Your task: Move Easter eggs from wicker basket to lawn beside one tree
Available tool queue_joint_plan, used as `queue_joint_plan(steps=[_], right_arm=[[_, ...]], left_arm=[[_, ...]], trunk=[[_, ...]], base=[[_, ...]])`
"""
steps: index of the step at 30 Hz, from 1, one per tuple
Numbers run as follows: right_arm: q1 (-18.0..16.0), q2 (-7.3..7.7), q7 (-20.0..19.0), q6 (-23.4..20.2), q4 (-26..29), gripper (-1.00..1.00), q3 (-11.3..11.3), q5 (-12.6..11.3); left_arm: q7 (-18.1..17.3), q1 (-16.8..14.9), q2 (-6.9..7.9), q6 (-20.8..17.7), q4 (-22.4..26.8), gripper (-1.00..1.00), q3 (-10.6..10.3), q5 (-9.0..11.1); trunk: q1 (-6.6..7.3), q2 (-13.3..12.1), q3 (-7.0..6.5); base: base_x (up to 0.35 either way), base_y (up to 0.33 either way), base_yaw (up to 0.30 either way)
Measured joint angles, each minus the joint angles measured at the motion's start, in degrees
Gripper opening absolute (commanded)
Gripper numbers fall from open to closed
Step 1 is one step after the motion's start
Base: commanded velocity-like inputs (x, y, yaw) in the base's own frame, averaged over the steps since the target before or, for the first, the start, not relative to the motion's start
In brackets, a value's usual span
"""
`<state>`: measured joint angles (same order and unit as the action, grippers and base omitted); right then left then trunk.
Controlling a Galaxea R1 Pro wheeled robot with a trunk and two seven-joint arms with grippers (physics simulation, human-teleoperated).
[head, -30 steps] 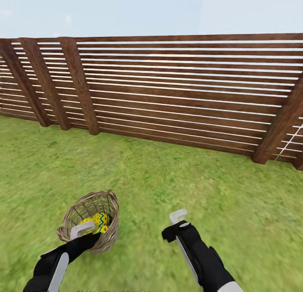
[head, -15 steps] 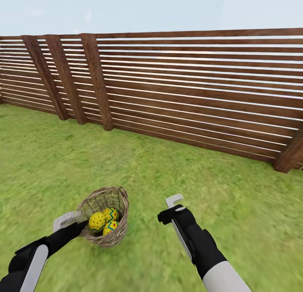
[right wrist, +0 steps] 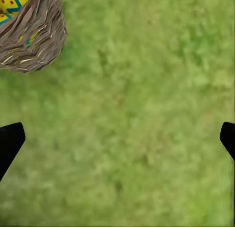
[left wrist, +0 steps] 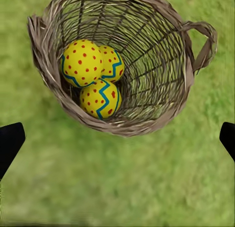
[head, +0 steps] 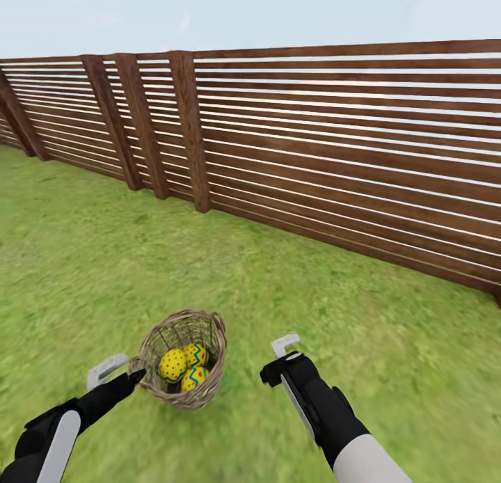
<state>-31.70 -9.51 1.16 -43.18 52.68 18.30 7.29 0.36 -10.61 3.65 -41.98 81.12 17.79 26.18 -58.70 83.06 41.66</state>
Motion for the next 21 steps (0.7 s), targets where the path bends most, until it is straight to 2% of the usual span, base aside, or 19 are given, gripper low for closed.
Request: queue_joint_plan(steps=[1, 9, 14, 21], right_arm=[[0.0, 0.0, 0.0, 0.04, -0.01, 1.0, 0.0, 0.0], [0.0, 0.09, 0.0, 0.06, -0.07, 1.0, -0.03, 0.0], [0.01, 0.1, -0.06, 0.05, 0.03, 1.0, -0.04, 0.0], [0.0, 0.05, 0.0, -0.12, 0.15, 1.0, 0.14, -0.01]], left_arm=[[0.02, 0.01, 0.03, 0.11, -1.52, 1.0, 0.07, -0.11], [0.03, 0.0, -0.23, 0.29, -3.02, 1.0, -0.01, -0.05], [0.03, 0.01, -0.33, 0.29, -3.04, 1.0, -0.09, 0.08], [0.03, 0.01, -0.46, 0.27, -2.92, 1.0, -0.18, 0.12]], trunk=[[0.0, 0.0, 0.05], [0.0, 0.0, 0.39], [-0.03, 0.0, 0.53], [-0.03, 0.0, 0.55]], base=[[0.302, -0.163, 0.258], [0.286, -0.139, 0.258], [0.056, -0.051, 0.116], [0.017, -0.281, 0.231]])
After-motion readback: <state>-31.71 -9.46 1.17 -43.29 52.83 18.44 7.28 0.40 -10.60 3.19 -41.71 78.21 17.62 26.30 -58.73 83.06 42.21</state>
